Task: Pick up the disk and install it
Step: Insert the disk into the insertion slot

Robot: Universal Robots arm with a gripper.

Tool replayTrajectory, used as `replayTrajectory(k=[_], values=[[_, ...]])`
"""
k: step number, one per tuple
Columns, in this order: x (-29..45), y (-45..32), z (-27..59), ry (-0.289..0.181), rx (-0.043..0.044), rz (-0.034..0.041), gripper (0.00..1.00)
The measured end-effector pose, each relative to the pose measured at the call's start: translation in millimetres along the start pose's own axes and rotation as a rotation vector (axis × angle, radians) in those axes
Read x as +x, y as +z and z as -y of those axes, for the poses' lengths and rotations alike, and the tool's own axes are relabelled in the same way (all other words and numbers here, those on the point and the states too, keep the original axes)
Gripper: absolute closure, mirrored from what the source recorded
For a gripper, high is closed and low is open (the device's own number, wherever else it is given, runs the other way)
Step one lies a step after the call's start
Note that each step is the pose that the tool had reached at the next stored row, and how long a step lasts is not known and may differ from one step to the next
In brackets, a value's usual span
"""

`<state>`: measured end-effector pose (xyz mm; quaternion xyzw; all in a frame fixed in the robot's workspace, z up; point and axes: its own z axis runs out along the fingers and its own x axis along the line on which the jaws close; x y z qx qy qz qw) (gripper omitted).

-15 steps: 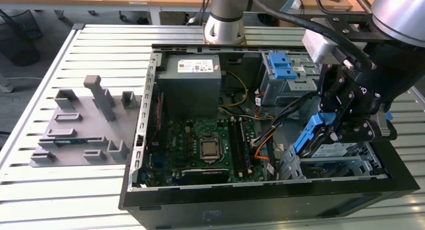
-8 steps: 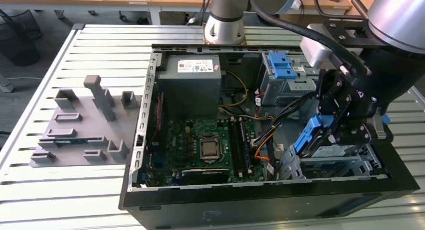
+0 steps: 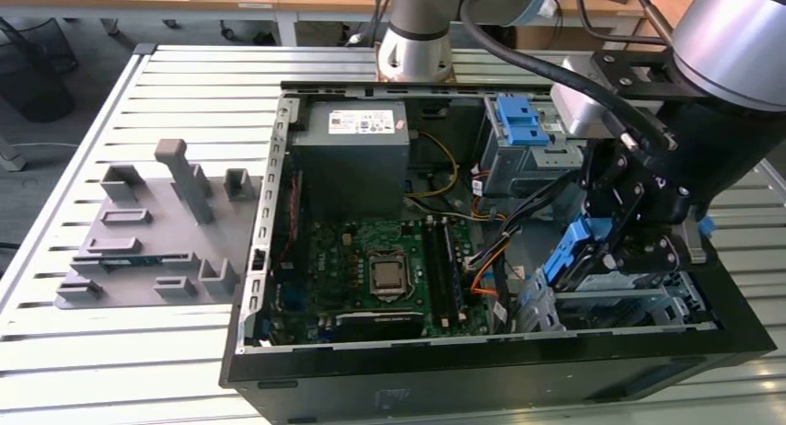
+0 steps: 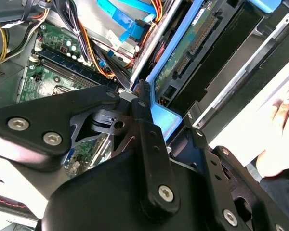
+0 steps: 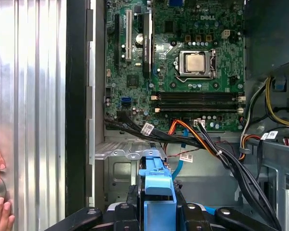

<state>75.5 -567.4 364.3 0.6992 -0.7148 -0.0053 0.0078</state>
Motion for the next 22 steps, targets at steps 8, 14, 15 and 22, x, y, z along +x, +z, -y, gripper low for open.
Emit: replayTrajectory(k=[8,14,15,22], values=[[-0.1,6.6,0.1,0.0,0.0,-0.0001,0.64],[-0.1,11.3,0.2,0.0,0.0,0.0,0.64],[-0.1,11.9,0.2,0.0,0.0,-0.0001,0.64],[0.0,13.9,0.2,0.0,0.0,-0.0004,0.64]])
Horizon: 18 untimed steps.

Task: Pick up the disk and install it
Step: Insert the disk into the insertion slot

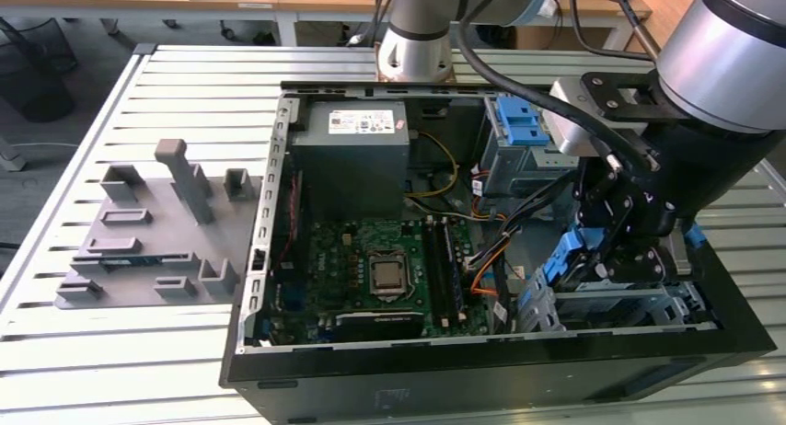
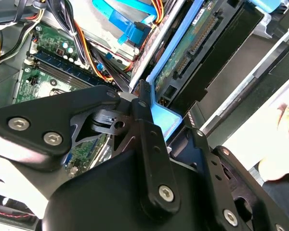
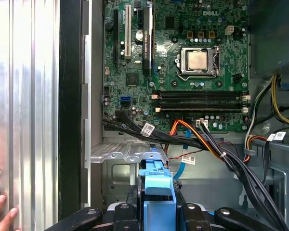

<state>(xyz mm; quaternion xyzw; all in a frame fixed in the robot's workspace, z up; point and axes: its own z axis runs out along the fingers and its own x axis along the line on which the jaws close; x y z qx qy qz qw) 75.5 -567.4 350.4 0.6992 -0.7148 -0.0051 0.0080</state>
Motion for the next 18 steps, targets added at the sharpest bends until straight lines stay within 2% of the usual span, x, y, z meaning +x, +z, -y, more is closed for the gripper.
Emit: replayTrajectory(k=[6,7,13,15,16,18], values=[[0.0,0.1,0.0,0.0,0.0,0.0001,0.62],[0.0,0.1,0.0,0.0,0.0,0.0001,0.56],[0.0,0.1,0.0,0.0,0.0,-0.0001,0.58],[0.0,0.1,0.0,0.0,0.0,-0.0001,0.7],[0.0,0.1,0.0,0.0,0.0,-0.0001,0.7],[0.0,0.1,0.0,0.0,0.0,-0.0002,0.82]])
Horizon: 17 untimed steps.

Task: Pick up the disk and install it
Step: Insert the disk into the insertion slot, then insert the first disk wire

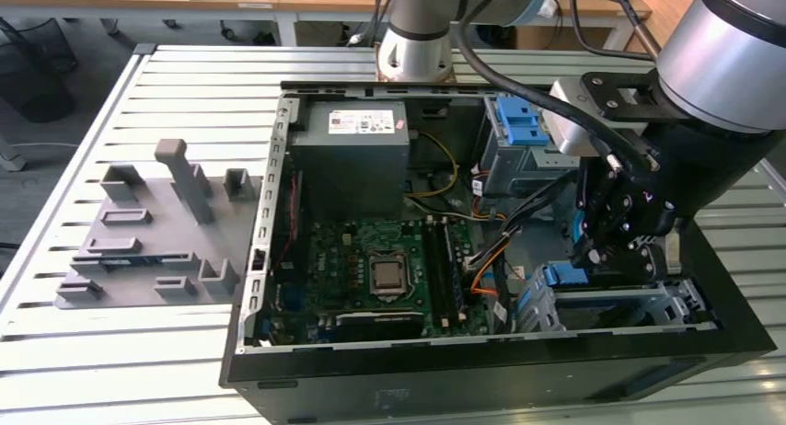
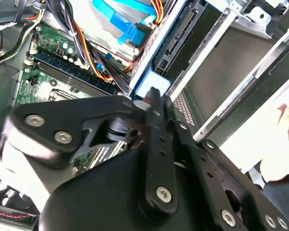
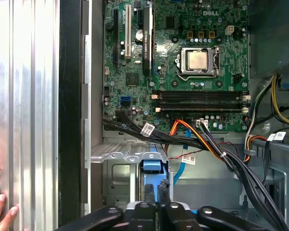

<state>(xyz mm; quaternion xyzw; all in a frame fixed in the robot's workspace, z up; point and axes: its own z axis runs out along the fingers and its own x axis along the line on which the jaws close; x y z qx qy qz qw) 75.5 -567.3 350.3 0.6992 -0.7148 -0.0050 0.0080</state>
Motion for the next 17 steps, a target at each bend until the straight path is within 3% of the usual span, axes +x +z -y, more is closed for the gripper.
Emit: replayTrajectory(k=[4,17], values=[[0.0,0.0,0.0,0.0,0.0,-0.0001,0.89],[0.0,0.0,0.1,0.0,0.0,-0.0007,0.89]])
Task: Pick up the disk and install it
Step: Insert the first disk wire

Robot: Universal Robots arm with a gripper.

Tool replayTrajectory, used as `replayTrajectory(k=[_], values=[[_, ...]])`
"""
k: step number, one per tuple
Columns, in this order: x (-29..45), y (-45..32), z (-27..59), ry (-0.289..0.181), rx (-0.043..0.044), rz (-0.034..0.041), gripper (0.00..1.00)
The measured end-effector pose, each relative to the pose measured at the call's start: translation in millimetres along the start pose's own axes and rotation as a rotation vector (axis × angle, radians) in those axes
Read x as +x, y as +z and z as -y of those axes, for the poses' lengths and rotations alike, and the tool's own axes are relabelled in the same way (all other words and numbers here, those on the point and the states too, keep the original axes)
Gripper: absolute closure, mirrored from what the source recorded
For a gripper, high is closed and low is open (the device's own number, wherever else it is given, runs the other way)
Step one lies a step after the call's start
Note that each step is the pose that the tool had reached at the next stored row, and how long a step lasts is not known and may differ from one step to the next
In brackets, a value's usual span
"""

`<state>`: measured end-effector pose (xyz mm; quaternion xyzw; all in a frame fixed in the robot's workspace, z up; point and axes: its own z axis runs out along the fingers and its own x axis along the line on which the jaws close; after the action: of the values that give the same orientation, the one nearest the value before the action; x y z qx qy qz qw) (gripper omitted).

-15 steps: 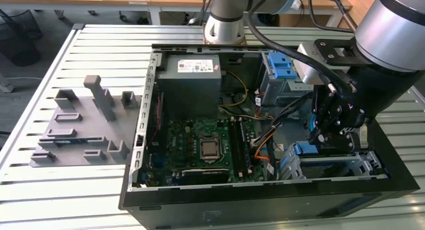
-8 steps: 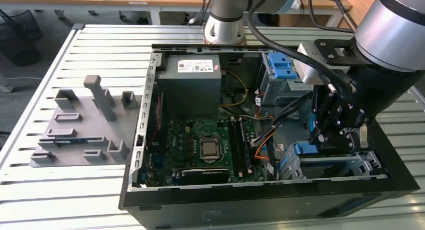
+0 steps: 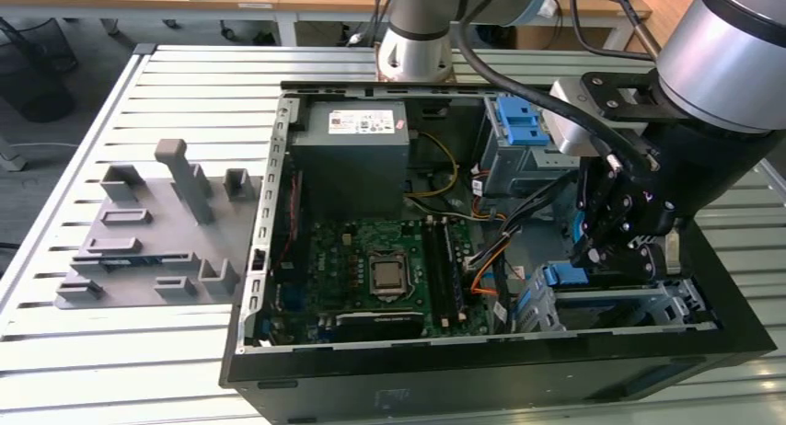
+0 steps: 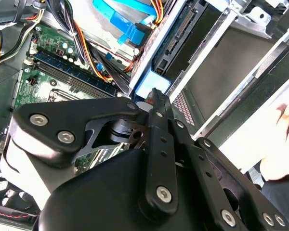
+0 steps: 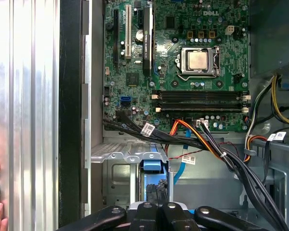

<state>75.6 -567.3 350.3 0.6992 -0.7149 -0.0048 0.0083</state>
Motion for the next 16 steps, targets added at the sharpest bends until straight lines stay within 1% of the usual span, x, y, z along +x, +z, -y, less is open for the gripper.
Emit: replayTrajectory(k=[4,16], values=[[0.0,0.0,3.4,0.0,0.0,0.0,0.89],[-0.8,-0.5,30.0,0.0,0.0,0.0,0.89]])
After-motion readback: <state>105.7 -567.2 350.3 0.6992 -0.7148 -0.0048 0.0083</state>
